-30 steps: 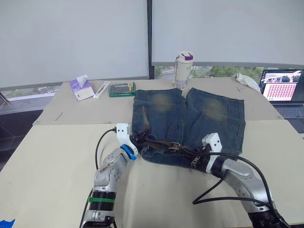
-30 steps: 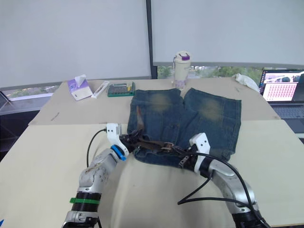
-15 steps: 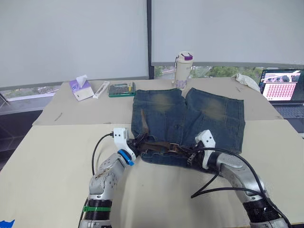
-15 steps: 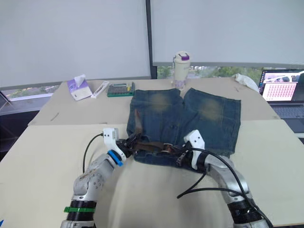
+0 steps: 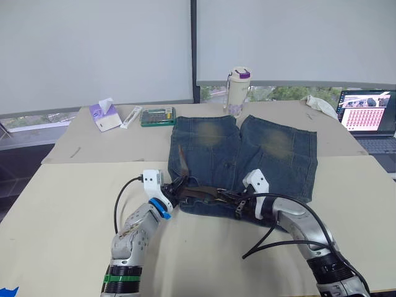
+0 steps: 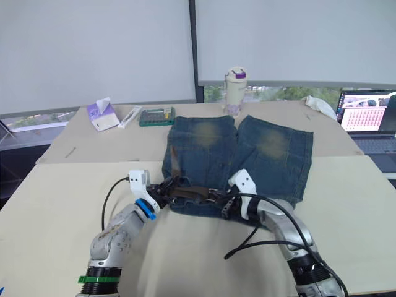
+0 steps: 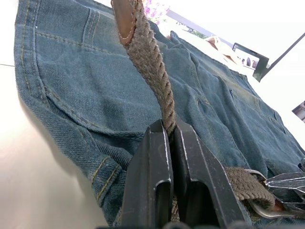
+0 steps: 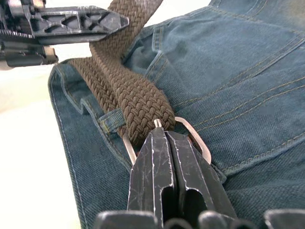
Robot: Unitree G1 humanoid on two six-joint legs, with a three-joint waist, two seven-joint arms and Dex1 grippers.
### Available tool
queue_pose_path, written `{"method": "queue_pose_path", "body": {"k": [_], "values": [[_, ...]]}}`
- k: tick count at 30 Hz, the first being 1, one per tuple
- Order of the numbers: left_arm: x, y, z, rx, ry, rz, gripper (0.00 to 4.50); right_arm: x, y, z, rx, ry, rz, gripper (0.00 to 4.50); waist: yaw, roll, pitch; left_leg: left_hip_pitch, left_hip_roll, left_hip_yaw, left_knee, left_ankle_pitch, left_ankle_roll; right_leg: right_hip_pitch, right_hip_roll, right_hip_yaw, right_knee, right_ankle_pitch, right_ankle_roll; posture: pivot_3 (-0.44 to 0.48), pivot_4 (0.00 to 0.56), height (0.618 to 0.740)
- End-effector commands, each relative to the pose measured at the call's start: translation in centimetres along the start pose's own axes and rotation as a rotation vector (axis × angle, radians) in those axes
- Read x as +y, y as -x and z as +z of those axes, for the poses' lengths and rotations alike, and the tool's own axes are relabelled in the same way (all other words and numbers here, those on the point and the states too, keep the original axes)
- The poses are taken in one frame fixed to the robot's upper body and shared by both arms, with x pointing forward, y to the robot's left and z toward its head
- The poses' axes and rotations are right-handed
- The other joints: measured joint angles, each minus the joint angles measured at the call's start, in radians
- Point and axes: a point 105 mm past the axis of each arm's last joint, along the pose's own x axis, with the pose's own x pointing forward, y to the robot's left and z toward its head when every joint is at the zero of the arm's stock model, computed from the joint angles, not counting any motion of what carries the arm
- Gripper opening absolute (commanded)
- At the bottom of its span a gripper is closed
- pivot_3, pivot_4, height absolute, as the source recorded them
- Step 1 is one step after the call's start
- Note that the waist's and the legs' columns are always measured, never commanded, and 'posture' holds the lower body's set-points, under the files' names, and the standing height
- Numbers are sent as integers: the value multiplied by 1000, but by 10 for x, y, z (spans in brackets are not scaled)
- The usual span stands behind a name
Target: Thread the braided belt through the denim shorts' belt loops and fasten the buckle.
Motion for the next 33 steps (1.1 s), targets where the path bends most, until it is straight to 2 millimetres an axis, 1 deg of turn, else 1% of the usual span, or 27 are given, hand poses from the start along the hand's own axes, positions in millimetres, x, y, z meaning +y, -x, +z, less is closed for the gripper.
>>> {"method": "queue_pose_path", "body": {"k": [1,7,12,17,20,24,27,28,30,32,33], "values": [[-2,5,10,-30,-16,-7,0,5,-7,8,-17,42,50,9,0,0,0,0,0,0,0,0,0,0,0,0,0,0,0,0,150,740],[4,7,13,-36,-39,17,0,4,-14,-4,58,61,107,9,-3,0,0,1,0,0,0,0,0,0,1,0,0,1,-1,0,150,740],[11,11,16,-41,-51,34,0,6,-23,-9,88,71,146,9,-7,0,-1,1,1,1,0,0,0,0,2,0,0,1,-2,0,150,740],[13,14,22,-46,-77,43,0,6,-28,-28,235,83,197,9,-21,0,-1,2,2,1,0,0,0,0,3,0,0,2,-3,0,150,740],[15,13,27,-52,-107,38,0,2,-32,-39,319,88,196,9,-26,0,-3,2,2,1,0,0,0,0,4,0,0,2,-3,0,150,740],[14,8,42,-72,-201,7,0,6,-33,-55,426,82,239,9,-28,-2,-7,4,3,1,0,0,0,1,5,0,1,2,-3,0,150,740],[6,-1,57,-96,-308,-56,0,6,-35,-64,490,92,245,9,-28,-3,-9,5,3,1,0,0,0,2,5,0,0,2,-4,0,150,740],[2,-6,64,-110,-350,-84,0,6,-35,-67,511,96,246,9,-29,-3,-9,5,3,0,0,0,0,3,6,0,0,2,-4,0,150,740],[-13,-19,88,-180,-429,-142,0,5,-34,-75,559,108,247,9,-29,-4,-9,7,4,1,-1,-1,-1,5,6,0,0,2,-4,0,150,740],[-18,-24,98,-214,-456,-166,0,5,-34,-78,575,113,250,9,-30,-4,-9,10,4,0,-1,-1,-1,8,7,0,0,2,-4,0,150,740],[-23,-27,109,-258,-447,-169,0,5,-32,-81,588,123,257,9,-32,-4,-9,13,4,1,-1,-2,-2,10,7,0,-1,2,-4,0,150,740]]}}
